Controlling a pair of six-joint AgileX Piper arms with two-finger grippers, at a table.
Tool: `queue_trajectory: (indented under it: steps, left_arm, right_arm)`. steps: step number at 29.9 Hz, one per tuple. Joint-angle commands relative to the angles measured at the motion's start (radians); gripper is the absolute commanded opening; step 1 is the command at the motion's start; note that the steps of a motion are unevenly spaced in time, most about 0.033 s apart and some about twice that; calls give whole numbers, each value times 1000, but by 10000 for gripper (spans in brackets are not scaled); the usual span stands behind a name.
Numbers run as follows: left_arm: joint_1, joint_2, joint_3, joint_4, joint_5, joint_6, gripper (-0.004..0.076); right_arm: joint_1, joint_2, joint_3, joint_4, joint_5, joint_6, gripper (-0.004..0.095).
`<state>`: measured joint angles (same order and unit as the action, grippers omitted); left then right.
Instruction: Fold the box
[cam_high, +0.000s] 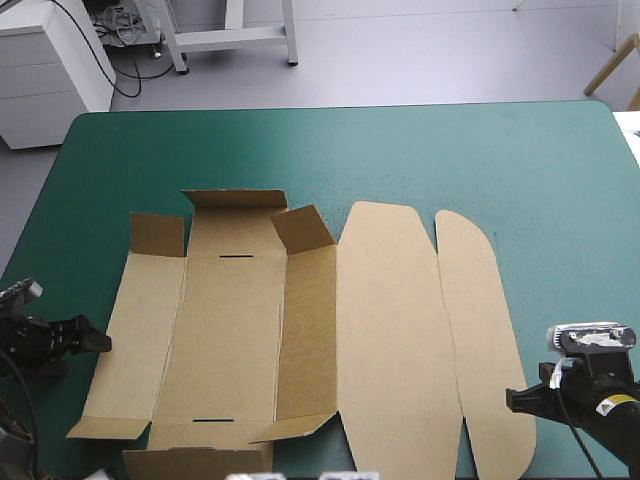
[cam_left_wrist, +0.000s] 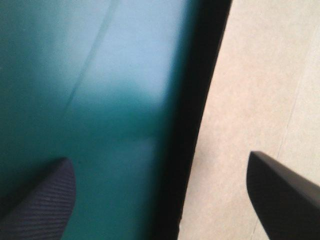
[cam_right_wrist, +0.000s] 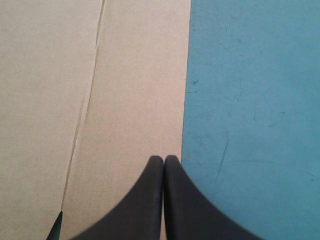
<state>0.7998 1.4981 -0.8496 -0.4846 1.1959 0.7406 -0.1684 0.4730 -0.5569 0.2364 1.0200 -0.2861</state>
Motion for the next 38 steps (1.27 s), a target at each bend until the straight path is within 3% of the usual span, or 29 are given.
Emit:
queue_trajectory:
  steps: [1,10,18,28,38]
  left_arm:
    - [0,-14,-13,-54,106,33,650]
    - [-2,-13,106,-156,94,123,650]
    - [-62,-13,134,-113,106,73,646]
    - [-265,-13,134,-18,106,16,549]
    - [-281,-1,140,-125,106,12,523]
  right_arm:
    - [0,5,-22,13,-52,-3,-19]
    - [0,5,-22,13,-52,-3,-20]
    - [0,5,-22,13,-52,-3,-20]
    - [0,5,-22,13,-52,-3,-19]
    - [0,5,-22,13,-52,-3,-19]
